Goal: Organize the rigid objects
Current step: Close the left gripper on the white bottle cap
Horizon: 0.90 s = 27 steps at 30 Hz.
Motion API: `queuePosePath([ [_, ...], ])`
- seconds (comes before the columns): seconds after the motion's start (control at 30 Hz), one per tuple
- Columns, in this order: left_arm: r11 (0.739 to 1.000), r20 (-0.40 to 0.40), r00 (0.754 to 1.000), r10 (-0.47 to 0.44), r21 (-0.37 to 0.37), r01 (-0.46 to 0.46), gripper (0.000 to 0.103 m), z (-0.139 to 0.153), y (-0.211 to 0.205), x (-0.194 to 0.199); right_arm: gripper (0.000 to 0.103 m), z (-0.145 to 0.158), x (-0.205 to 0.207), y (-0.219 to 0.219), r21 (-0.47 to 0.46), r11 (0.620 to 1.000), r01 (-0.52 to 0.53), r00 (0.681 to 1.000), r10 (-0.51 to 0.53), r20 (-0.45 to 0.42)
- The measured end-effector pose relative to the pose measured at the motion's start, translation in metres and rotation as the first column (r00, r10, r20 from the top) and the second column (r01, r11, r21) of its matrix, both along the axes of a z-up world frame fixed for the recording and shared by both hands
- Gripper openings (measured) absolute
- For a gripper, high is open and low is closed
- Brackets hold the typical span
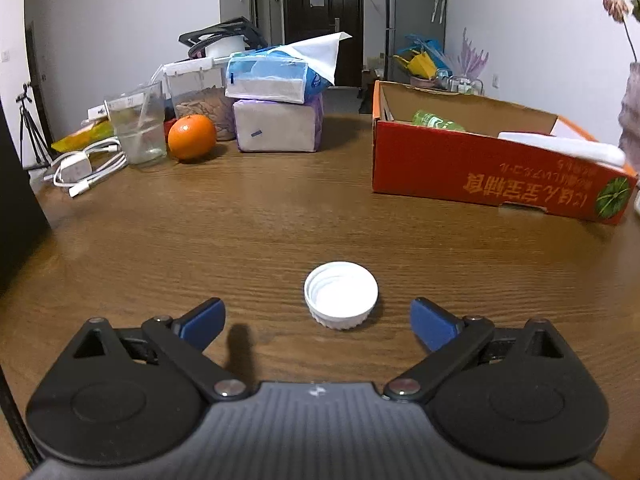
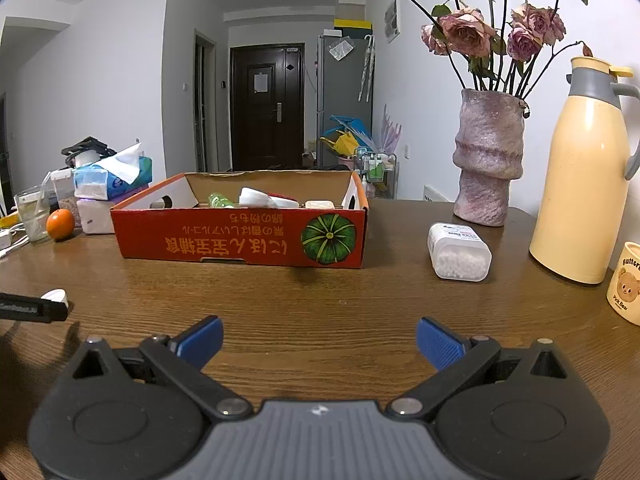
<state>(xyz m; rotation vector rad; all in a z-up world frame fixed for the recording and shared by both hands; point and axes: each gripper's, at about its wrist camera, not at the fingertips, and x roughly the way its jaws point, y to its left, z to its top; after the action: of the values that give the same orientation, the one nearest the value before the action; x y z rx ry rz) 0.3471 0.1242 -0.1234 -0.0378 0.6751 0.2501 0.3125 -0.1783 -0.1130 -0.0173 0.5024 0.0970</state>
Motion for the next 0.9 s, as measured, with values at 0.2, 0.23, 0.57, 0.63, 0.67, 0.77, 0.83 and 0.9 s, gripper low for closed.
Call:
queuePosePath([
  [0.2,0.999,-0.008,1.000,-0.023,-0.032,0.023,0.068,-0.002,0.003,0.005,0.103,-0.002,0.002,0.001,-0.005,1.000,-0.001,1.000,0.001,-0.006],
  [0.23,0.999,-0.004,1.000,-0.029,-0.029,0.028,0.061,-0.002,0.002,0.004,0.103,-0.002,0.002,0.001,-0.006,1.000,-0.001,1.000,0.001,-0.007],
  [0.57,0.998,0.048,0.997,-0.053,-0.027,0.054,0.041,0.007,-0.006,-0.005,0.103,-0.003,0.002,0.002,-0.008,1.000,-0.007,1.000,0.007,-0.011],
  [0.63,0.998,0.061,0.997,-0.057,-0.021,0.058,0.041,0.010,-0.010,-0.008,0.103,-0.003,0.002,0.002,-0.006,1.000,-0.007,1.000,0.007,-0.010],
  [0.67,0.998,0.069,0.996,-0.060,-0.016,0.061,0.041,0.012,-0.013,-0.010,0.103,-0.003,0.002,0.001,-0.004,1.000,-0.007,1.000,0.006,-0.009],
  [0.77,0.997,0.092,0.993,-0.072,-0.013,0.073,0.041,0.018,-0.022,-0.014,0.103,-0.001,0.002,-0.001,0.003,1.000,-0.006,1.000,0.006,-0.006],
  [0.83,0.997,0.101,0.992,-0.079,-0.014,0.081,0.041,0.021,-0.029,-0.016,0.103,0.000,0.002,-0.002,0.008,1.000,-0.004,1.000,0.004,-0.005],
  [0.9,0.995,0.114,0.989,-0.093,-0.014,0.095,0.041,0.025,-0.038,-0.018,0.103,0.001,0.003,-0.004,0.013,1.000,0.000,1.000,0.000,-0.002],
])
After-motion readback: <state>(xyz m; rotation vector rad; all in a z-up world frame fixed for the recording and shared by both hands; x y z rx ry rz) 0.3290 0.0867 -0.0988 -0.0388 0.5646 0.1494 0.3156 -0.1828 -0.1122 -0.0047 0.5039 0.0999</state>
